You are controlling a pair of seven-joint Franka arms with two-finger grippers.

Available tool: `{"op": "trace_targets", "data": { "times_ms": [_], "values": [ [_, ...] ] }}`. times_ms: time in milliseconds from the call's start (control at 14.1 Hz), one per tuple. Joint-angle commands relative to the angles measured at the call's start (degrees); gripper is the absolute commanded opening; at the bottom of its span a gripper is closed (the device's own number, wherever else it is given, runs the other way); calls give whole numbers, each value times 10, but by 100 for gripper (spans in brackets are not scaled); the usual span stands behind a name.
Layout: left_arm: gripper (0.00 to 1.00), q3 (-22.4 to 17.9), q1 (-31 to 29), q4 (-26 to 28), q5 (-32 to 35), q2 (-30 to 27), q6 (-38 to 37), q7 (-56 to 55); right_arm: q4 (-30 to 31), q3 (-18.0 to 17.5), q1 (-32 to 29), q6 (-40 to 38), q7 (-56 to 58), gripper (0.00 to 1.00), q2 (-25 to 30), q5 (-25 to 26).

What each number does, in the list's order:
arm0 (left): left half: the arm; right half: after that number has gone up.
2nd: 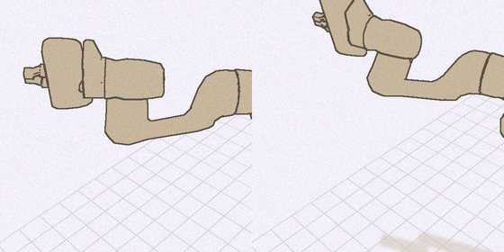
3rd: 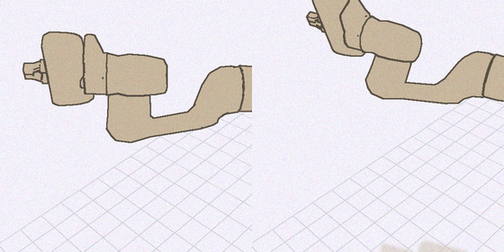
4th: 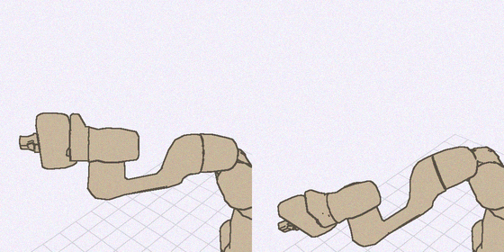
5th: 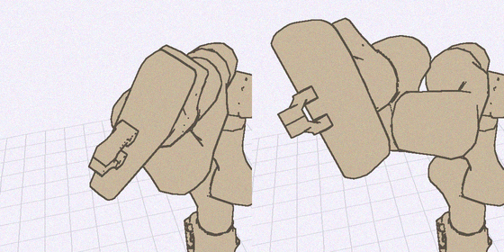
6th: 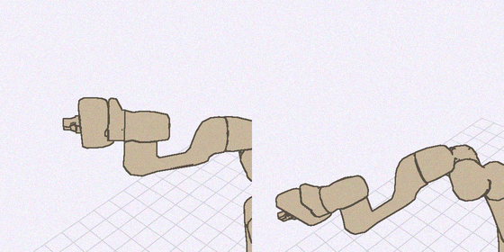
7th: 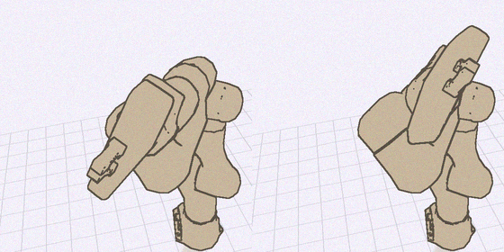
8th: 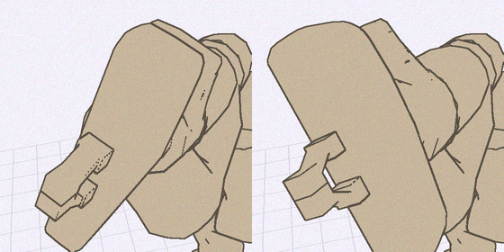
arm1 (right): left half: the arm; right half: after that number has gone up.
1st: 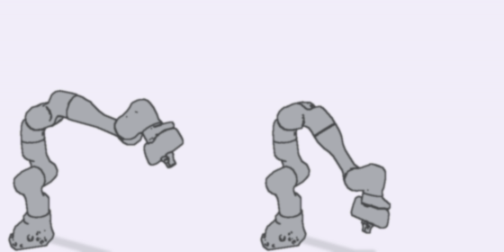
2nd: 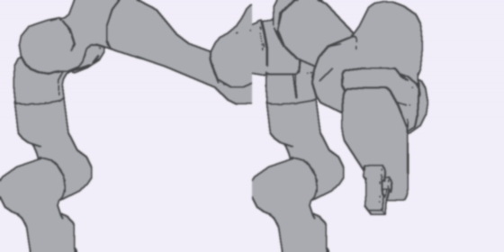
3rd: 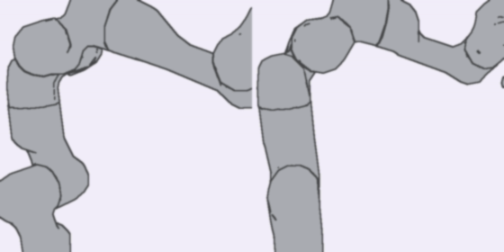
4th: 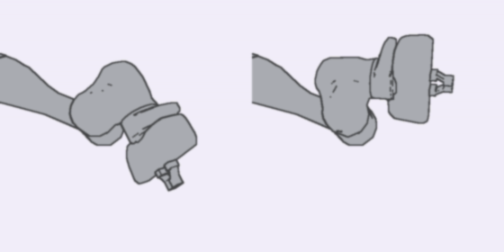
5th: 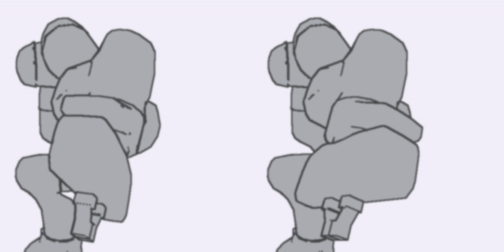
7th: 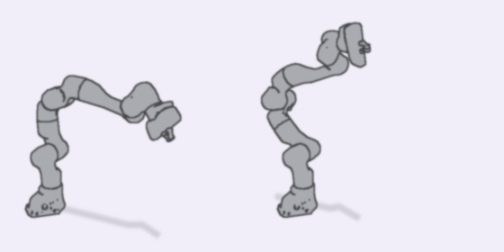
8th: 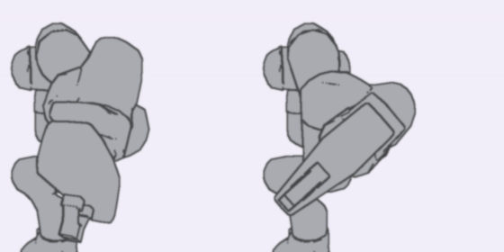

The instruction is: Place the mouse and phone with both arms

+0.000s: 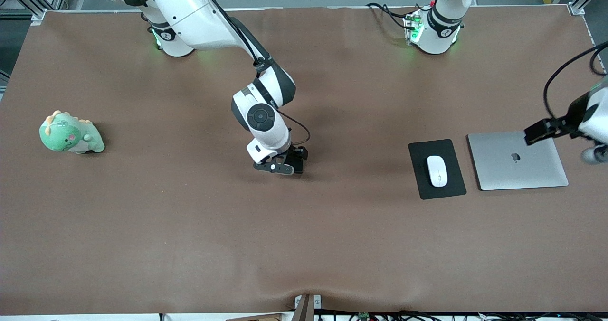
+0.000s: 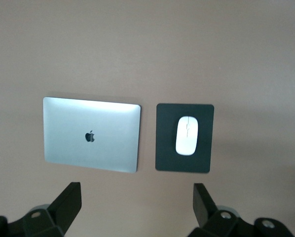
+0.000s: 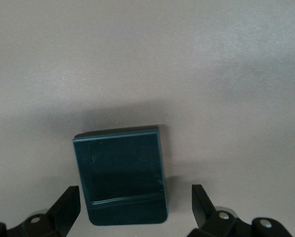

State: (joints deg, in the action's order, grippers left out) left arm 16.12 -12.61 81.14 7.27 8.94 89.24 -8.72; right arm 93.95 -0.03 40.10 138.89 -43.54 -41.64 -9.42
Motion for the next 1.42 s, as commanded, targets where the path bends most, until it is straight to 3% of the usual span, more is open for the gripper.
{"op": "trace_targets", "data": {
  "times_ms": [0,142,285,640,783,854,1209,1352],
  "values": [
    [100,-114,90,17,-32,-48,-35,39,-25,3,8,13,-1,100,-21,12],
    [100,-155,123,47,-36,-84,-47,40,-29,3,9,26,-1,100,-31,12],
    [100,-232,192,79,-36,-117,-46,44,-30,4,12,28,-2,100,-36,21],
    [100,-234,193,82,-38,-132,-49,51,-35,4,21,55,-2,97,-53,26],
    [100,-222,194,82,-38,-131,-49,46,-37,3,14,53,10,6,-50,64],
    [100,-216,194,81,-36,-129,-48,46,-46,2,12,43,7,0,-48,63],
    [100,-212,194,75,-36,-127,-48,43,-74,1,-11,-100,4,0,-8,62],
    [100,-206,193,76,-37,-132,-49,42,-65,1,-26,-118,2,0,15,61]
  ]
}}
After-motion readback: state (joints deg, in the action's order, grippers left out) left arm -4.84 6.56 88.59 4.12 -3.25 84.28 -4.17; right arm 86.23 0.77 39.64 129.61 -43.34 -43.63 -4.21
